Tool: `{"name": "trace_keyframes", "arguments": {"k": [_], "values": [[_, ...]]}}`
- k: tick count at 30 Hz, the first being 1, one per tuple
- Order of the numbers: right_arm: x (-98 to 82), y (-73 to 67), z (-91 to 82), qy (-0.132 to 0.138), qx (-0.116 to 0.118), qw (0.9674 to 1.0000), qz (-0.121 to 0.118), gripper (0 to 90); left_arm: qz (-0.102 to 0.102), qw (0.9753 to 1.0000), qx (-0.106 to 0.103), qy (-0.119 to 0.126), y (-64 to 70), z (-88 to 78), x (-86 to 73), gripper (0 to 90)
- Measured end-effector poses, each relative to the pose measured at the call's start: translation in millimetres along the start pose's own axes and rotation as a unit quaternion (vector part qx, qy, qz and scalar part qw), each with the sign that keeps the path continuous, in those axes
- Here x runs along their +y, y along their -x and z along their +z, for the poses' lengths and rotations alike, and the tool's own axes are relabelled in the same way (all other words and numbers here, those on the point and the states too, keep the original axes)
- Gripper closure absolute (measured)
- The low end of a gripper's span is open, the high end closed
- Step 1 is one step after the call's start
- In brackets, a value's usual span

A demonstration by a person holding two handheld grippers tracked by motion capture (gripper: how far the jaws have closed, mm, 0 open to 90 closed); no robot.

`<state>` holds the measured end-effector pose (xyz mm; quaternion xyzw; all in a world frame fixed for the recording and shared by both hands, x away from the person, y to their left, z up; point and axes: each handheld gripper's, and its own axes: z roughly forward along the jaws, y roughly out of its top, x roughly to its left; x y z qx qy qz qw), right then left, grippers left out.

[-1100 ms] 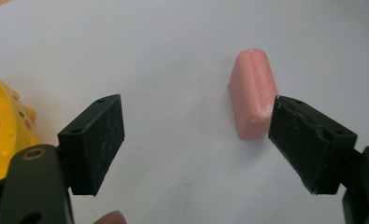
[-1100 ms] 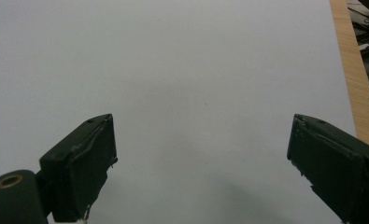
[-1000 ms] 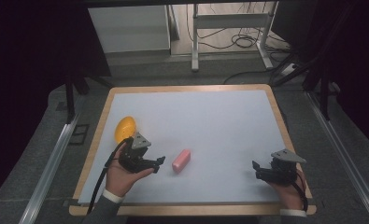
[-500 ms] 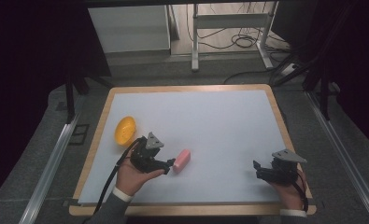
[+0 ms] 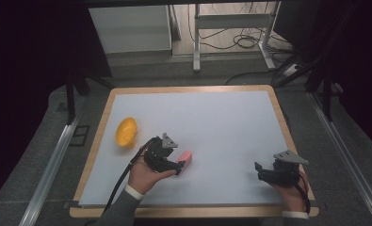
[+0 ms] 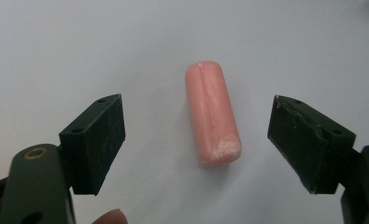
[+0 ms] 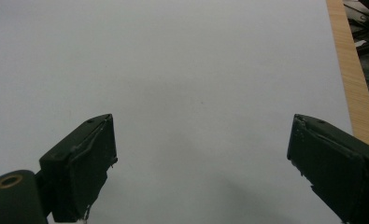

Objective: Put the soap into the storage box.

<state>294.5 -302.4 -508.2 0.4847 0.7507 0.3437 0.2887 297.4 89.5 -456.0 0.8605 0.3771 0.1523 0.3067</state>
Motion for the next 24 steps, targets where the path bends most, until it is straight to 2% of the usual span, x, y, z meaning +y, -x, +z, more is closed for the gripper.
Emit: {"name": "trace_keyframes", "arguments": {"k": [9, 12, 17, 24], "values": [[-0.6, 0.5, 1.5, -0.004, -0.003, 1.0, -0.002, 7.7, -0.009, 0.9996, -0.011, -0.023, -0.2, 23.6, 1.3, 20.9], [-0.7, 0.3, 2.1, -0.006, -0.003, 1.0, -0.002, 7.8, -0.01, 0.9995, -0.013, -0.027, 0.3, 26.9, 3.1, 22.1], [-0.9, -0.1, 2.8, -0.007, -0.003, 1.0, -0.002, 7.8, -0.014, 0.9983, -0.017, -0.054, 0.8, 42.9, 8.9, 25.1], [-1.3, -0.6, 3.8, -0.008, -0.002, 1.0, -0.004, 7.8, -0.013, 0.9977, -0.018, -0.064, 3.7, 54.5, 9.7, 29.3]]}}
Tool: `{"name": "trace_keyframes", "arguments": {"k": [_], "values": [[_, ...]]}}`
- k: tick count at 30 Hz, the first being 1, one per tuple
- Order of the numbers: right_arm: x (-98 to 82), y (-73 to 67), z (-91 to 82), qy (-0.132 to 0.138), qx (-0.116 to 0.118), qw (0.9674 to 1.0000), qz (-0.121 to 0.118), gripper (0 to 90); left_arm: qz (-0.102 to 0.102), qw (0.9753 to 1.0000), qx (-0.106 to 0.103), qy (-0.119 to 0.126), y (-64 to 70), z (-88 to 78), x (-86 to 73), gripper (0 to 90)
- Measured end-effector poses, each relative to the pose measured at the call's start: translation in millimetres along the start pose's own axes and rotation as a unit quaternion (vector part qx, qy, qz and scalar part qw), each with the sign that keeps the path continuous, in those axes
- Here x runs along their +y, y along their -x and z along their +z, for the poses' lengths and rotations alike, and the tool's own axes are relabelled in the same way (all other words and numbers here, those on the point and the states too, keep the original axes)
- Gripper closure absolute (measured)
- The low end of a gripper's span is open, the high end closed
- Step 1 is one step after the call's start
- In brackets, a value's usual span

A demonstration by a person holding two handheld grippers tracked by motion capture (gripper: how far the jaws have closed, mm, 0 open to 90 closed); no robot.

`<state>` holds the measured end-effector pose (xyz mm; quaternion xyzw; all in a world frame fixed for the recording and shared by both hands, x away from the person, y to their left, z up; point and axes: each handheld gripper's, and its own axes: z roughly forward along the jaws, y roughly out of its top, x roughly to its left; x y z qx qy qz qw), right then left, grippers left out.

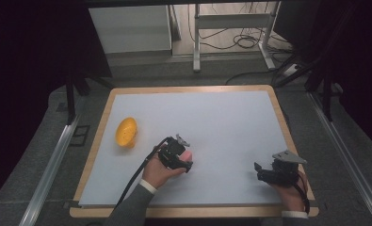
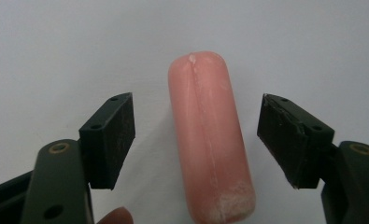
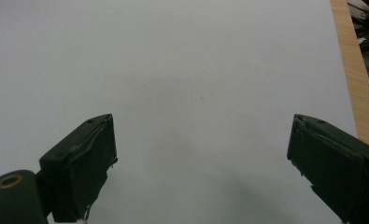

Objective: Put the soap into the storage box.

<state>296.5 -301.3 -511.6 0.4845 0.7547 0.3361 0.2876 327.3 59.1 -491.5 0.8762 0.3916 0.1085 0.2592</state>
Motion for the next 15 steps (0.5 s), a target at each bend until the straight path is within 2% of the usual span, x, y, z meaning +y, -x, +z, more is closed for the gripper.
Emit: {"name": "trace_keyframes", "arguments": {"k": [4, 6, 10, 13, 15], "values": [[0.3, -0.7, 0.1, 0.0, -0.001, 1.0, 0.0, 7.7, -0.003, 0.9999, 0.003, -0.01, -0.3, 4.2, -0.4, 33.9], [0.3, -0.5, 0.1, 0.0, -0.002, 1.0, -0.001, 7.7, -0.008, 0.9998, -0.004, -0.016, -1.8, 7.5, -1.8, 36.8], [0.0, -0.2, 0.6, -0.002, -0.004, 1.0, 0.001, 7.7, -0.015, 0.9995, -0.02, -0.022, -3.9, 9.2, -2.8, 49.2], [0.5, -1.0, 0.4, -0.001, -0.003, 1.0, 0.0, 7.7, -0.012, 0.9996, -0.015, -0.019, -1.9, 9.6, -2.9, 55.7], [0.6, -1.1, 0.4, -0.001, -0.003, 1.0, 0.0, 7.7, -0.013, 0.9997, -0.012, -0.018, -1.1, 10.1, -3.0, 56.7]]}}
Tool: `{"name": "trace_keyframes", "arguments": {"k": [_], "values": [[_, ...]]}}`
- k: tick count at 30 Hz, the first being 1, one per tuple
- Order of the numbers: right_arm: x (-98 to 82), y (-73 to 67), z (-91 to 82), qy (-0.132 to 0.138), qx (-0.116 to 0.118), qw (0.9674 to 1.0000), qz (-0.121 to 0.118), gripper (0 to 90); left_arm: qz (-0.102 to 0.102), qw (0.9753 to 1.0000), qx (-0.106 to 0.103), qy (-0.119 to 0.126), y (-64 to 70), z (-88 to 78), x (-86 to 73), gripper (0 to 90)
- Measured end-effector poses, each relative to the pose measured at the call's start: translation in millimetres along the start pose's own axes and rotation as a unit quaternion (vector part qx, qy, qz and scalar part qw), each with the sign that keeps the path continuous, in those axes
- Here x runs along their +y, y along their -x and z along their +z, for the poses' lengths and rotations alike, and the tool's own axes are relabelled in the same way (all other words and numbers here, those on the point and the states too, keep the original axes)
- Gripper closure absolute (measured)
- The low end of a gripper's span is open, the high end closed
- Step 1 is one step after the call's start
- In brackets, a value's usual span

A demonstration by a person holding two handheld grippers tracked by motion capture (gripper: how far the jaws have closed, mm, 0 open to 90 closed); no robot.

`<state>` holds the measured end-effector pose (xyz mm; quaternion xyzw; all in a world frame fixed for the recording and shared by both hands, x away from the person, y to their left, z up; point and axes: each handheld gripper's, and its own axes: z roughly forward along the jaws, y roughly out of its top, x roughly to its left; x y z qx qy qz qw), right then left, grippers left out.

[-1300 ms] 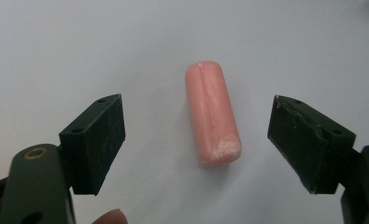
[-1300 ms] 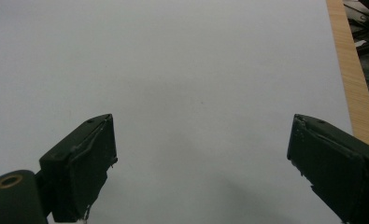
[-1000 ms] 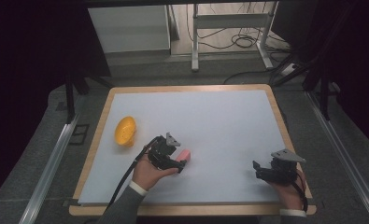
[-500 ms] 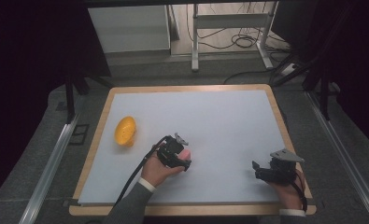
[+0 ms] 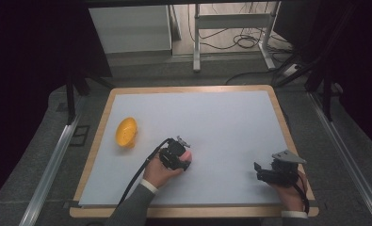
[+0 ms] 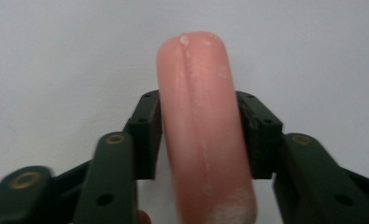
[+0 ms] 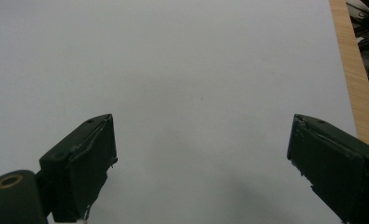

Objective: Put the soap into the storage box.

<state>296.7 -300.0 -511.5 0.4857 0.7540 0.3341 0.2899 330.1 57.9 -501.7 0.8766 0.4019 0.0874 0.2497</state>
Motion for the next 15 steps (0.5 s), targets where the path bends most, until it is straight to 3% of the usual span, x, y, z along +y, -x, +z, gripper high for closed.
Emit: {"name": "trace_keyframes", "arguments": {"k": [7, 15], "values": [[0.4, 0.6, -0.9, 0.002, 0.0, 1.0, 0.001, 7.7, 0.001, 1.0, -0.004, -0.005, -0.8, -2.0, -0.6, 60.1], [0.5, 0.5, -1.1, 0.004, -0.003, 1.0, 0.0, 7.8, -0.001, 0.9999, -0.006, 0.009, -6.5, -12.0, -2.9, 60.2]]}}
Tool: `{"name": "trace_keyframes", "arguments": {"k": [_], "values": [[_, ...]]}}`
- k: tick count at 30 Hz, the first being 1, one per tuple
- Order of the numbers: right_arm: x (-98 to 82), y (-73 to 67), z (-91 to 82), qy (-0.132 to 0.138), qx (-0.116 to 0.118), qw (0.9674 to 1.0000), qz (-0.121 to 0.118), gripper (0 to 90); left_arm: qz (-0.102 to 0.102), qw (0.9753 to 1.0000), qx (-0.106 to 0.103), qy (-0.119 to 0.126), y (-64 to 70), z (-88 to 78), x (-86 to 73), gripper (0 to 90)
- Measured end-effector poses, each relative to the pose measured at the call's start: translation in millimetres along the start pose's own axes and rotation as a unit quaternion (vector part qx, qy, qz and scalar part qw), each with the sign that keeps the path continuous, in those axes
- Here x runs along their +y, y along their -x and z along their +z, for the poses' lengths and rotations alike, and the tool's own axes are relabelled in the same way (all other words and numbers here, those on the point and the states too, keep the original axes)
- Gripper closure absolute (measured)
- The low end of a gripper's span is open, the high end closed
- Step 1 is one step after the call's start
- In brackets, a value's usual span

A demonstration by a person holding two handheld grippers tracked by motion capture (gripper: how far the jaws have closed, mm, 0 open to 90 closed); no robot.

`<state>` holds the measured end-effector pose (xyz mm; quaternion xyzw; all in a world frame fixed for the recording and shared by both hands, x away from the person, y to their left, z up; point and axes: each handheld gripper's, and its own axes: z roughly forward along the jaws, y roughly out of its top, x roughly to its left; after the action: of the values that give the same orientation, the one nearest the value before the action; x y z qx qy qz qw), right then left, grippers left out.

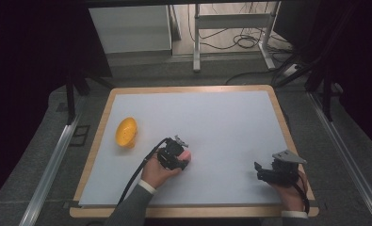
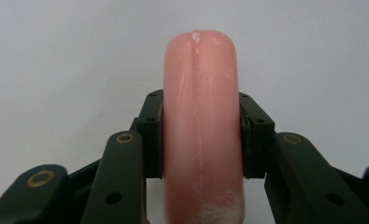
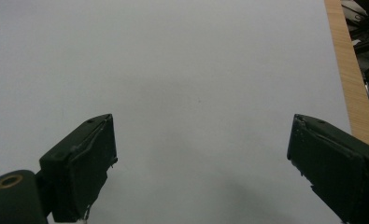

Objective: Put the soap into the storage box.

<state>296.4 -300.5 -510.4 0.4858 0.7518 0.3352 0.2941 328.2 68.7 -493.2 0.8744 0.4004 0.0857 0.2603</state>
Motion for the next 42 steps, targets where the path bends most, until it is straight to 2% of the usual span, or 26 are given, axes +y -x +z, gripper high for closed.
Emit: {"name": "trace_keyframes", "arguments": {"k": [5, 20, 30, 32, 36, 42], "values": [[-0.8, 0.8, 1.1, -0.001, -0.001, 1.0, 0.001, 7.7, -0.003, 0.9998, 0.013, 0.016, -8.3, -10.1, -3.1, 60.1], [-0.8, -0.2, 1.5, -0.002, -0.002, 1.0, -0.001, 7.8, -0.014, 0.9996, 0.014, 0.02, -31.1, -25.4, -16.2, 60.2], [-1.5, 0.1, 2.3, -0.004, -0.004, 1.0, -0.001, 7.7, -0.028, 0.9989, 0.029, 0.022, -47.4, -36.2, -23.6, 60.2], [-1.9, -0.1, 2.6, -0.005, -0.005, 1.0, -0.001, 7.7, -0.032, 0.9985, 0.039, 0.021, -51.6, -37.5, -25.8, 60.2], [-2.3, 0.5, 2.3, -0.004, -0.006, 1.0, 0.0, 7.7, -0.032, 0.9984, 0.042, 0.021, -55.9, -40.5, -28.6, 60.2], [-1.6, 0.8, 1.5, 0.0, -0.004, 1.0, -0.002, 7.7, -0.046, 0.9974, 0.047, 0.031, -68.0, -51.9, -32.9, 60.2]]}}
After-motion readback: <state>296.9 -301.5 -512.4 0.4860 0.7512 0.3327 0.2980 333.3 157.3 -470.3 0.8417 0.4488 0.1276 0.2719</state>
